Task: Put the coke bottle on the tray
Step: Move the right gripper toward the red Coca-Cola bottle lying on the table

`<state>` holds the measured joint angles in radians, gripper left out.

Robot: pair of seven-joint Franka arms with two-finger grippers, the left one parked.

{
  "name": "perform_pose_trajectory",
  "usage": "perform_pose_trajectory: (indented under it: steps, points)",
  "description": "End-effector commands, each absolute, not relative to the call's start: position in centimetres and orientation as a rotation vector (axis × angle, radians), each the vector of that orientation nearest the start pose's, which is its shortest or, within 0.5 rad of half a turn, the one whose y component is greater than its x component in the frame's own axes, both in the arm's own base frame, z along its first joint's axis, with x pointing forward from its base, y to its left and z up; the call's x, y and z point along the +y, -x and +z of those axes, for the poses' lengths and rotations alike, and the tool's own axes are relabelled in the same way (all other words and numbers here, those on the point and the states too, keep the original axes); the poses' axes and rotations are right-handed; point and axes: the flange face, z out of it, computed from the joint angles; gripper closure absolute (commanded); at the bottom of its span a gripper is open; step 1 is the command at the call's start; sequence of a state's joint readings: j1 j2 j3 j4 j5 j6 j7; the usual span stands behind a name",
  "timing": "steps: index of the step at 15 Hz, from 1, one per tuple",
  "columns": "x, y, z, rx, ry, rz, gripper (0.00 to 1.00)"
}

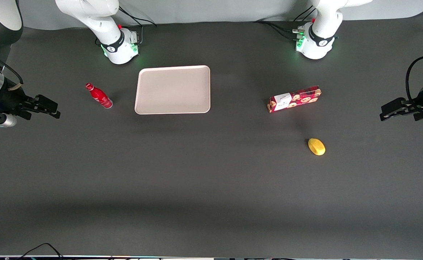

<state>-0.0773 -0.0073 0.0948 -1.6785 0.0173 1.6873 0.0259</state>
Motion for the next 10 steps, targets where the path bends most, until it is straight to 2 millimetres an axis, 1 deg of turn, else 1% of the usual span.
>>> perform_pose_trajectory:
  steps: [1, 5, 10]
  points:
    - [0.99, -56.37, 59.05, -0.004, 3.135, -0.010, 0.00]
    - [0.97, -56.66, 58.59, -0.006, 3.134, 0.002, 0.00]
    - [0.88, -56.57, 58.63, -0.006, 3.134, 0.007, 0.00]
